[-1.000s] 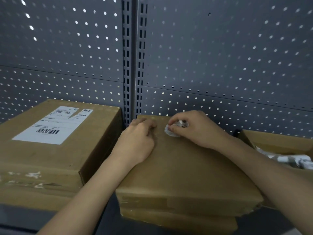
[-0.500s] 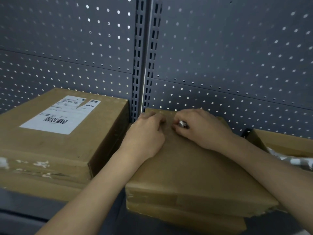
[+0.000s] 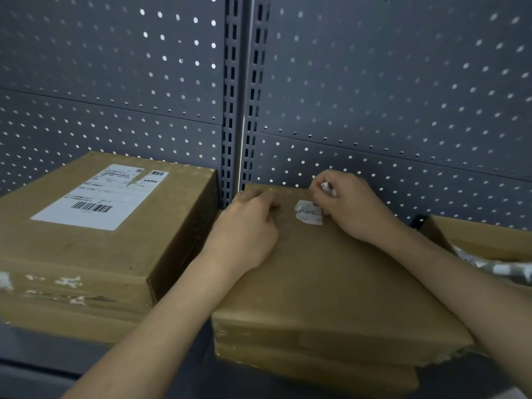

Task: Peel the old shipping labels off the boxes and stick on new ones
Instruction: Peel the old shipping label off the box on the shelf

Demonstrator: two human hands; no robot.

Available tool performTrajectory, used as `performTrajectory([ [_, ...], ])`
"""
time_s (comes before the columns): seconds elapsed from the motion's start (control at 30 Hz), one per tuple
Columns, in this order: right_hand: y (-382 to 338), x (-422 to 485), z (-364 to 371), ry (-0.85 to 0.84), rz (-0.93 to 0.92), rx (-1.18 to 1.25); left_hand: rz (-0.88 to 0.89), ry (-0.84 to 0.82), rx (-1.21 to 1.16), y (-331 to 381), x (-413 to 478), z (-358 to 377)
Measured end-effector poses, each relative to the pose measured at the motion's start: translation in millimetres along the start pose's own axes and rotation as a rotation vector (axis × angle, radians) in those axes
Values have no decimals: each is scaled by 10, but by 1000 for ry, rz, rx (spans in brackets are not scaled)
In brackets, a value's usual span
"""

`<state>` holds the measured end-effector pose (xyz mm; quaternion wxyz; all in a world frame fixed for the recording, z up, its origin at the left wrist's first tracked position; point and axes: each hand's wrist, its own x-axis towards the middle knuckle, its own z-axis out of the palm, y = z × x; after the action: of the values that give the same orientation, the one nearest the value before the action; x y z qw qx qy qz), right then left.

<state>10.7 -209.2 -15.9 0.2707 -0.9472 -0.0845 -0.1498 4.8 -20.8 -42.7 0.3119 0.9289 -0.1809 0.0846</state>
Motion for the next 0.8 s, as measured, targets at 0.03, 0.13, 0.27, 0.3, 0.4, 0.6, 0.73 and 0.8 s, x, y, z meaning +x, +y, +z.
performTrajectory([
  [0.03, 15, 9, -5, 13, 17, 26, 0, -2, -1, 2, 2, 1],
  [0.13, -7, 4, -4, -3, 52, 63, -4, -3, -3, -1, -3, 3],
  [0.27, -52, -47, -7, -105, -20, -70, -4, 2, 1, -15, -2, 13],
  [0.3, -53, -45, -9, -111, -39, -103, -6, 2, 3, -16, 0, 16],
  [0.4, -61, -6, 23, -127, -137, -187, -6, 0, 8, -16, 5, 20],
  [0.6, -24, 3, 78, -113, -186, -240, -16, -7, -2, -19, 6, 23],
  [0.73, -21, -25, 34, -18, -96, -171, -16, -11, -6, -8, -2, 17],
  [0.8, -7, -30, 24, 10, -43, -112, -14, -11, -14, -7, -6, 12],
])
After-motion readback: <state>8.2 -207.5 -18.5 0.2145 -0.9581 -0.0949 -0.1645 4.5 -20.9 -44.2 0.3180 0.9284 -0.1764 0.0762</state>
